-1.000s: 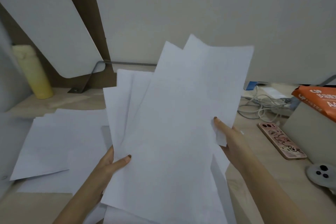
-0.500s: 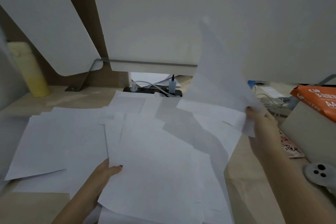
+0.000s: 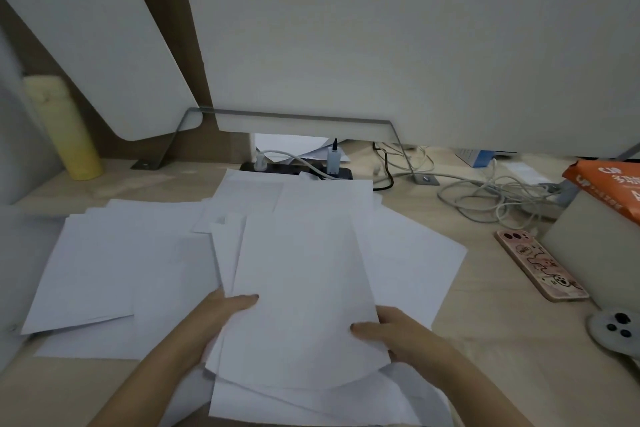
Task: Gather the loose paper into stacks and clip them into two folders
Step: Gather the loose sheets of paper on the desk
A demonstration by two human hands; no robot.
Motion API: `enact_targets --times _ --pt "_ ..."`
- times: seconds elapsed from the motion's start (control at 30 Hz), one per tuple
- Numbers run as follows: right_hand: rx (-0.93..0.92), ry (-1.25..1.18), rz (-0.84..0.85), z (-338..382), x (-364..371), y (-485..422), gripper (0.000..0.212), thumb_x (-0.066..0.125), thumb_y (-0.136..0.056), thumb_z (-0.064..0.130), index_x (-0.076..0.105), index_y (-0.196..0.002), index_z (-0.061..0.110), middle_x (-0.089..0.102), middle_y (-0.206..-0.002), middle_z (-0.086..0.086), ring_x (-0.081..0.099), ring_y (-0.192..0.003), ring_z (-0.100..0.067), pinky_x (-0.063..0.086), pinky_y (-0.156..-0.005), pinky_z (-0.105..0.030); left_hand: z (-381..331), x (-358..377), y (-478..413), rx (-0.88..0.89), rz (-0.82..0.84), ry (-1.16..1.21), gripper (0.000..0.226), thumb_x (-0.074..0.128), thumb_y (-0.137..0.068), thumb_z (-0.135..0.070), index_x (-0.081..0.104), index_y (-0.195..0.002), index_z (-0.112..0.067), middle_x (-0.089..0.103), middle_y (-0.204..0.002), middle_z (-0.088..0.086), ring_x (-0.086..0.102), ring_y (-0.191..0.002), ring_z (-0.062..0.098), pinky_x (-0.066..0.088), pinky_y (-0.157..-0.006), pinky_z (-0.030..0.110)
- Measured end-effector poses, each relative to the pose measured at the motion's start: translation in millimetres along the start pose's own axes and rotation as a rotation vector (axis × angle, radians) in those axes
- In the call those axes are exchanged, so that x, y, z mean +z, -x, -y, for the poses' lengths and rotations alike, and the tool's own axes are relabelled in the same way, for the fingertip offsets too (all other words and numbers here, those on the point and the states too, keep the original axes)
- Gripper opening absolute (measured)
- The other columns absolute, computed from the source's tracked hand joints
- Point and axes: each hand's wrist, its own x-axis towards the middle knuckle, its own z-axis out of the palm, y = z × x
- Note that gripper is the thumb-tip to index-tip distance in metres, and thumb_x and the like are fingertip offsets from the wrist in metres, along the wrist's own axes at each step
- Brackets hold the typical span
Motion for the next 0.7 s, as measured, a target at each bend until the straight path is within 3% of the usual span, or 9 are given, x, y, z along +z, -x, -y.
enact_targets --times 0.07,0.13,0.23,0.3,0.33,0.43,0.57,0.7 --pt "-0.068 0.043 -0.028 1.1 -4.4 1.0 0.037 0.060 -0.084 0.028 0.058 -0.119 0.016 0.066 -0.116 -0.001 0.064 -0.101 -0.016 0.053 -0.080 -0.025 0.0 2.8 2.3 0.051 0.026 0.005 0.024 0.062 -0.087 -0.006 0.060 -0.111 -0.007 0.068 -0.096 0.010 0.065 -0.085 0.025 0.053 -0.065 0.028" --pt "-0.143 0.091 -0.224 1.2 -14.1 -1.9 0.031 0.057 -0.090 0.023 0.056 -0.120 0.015 0.061 -0.117 -0.002 0.060 -0.094 -0.009 0.046 -0.071 -0.016 -0.1 3.9 5.9 0.110 0.002 0.040 0.026 0.058 -0.089 -0.005 0.058 -0.114 -0.008 0.068 -0.100 0.010 0.064 -0.088 0.026 0.051 -0.068 0.030" --pt "-0.185 -0.007 -0.418 2.4 -32.1 -1.9 0.059 0.064 -0.084 0.034 0.041 -0.135 0.016 0.049 -0.131 -0.003 0.051 -0.107 -0.014 0.038 -0.088 -0.023 -1.7 5.5 15.3 0.189 -0.008 0.052 0.032 0.070 -0.080 -0.016 0.060 -0.111 -0.017 0.073 -0.093 0.004 0.069 -0.083 0.022 0.051 -0.066 0.029" --pt "-0.199 -0.132 -0.329 3.3 -40.6 -1.9 0.086 0.068 -0.071 0.053 0.032 -0.142 0.020 0.048 -0.135 0.003 0.046 -0.121 -0.014 0.036 -0.102 -0.029 -5.2 7.1 24.8 0.242 0.011 0.054 0.050 0.077 -0.060 -0.037 0.061 -0.105 -0.026 0.076 -0.086 -0.006 0.072 -0.078 0.014 0.053 -0.063 0.025" --pt "-0.211 -0.176 -0.271 5.9 -42.9 -2.1 0.090 0.070 -0.068 0.055 0.032 -0.142 0.021 0.050 -0.134 0.007 0.046 -0.124 -0.013 0.036 -0.105 -0.030 -6.5 7.4 27.3 0.265 0.028 0.061 0.062 0.079 -0.047 -0.044 0.061 -0.104 -0.028 0.076 -0.088 -0.009 0.072 -0.078 0.012 0.054 -0.062 0.023" --pt "-0.314 -0.253 -0.101 24.9 -42.0 0.5 0.059 0.068 -0.078 0.037 0.049 -0.131 0.019 0.065 -0.122 0.006 0.061 -0.113 -0.014 0.050 -0.089 -0.025 -15.2 7.7 34.4 0.322 0.056 0.082 0.092 0.085 -0.023 -0.061 0.062 -0.107 -0.029 0.075 -0.097 -0.006 0.072 -0.086 0.015 0.056 -0.064 0.023" --pt "-0.473 -0.454 -0.078 64.1 -41.6 12.7 0.038 0.063 -0.075 0.019 0.062 -0.113 0.014 0.073 -0.106 -0.004 0.070 -0.094 -0.021 0.058 -0.078 -0.032 -44.7 5.4 40.4 0.431 0.095 0.050 0.094 0.085 -0.022 -0.063 0.064 -0.106 -0.027 0.075 -0.097 -0.003 0.072 -0.086 0.015 0.057 -0.062 0.020" --pt "-0.620 -0.522 -0.099 99.7 -49.8 29.2 0.038 0.067 -0.065 0.019 0.067 -0.102 0.013 0.075 -0.098 0.001 0.070 -0.091 -0.015 0.058 -0.072 -0.024 -88.6 6.8 43.9 0.544 0.157 0.026 0.080 0.089 -0.035 -0.049 0.065 -0.106 -0.023 0.074 -0.102 0.000 0.071 -0.091 0.017 0.058 -0.068 0.023"
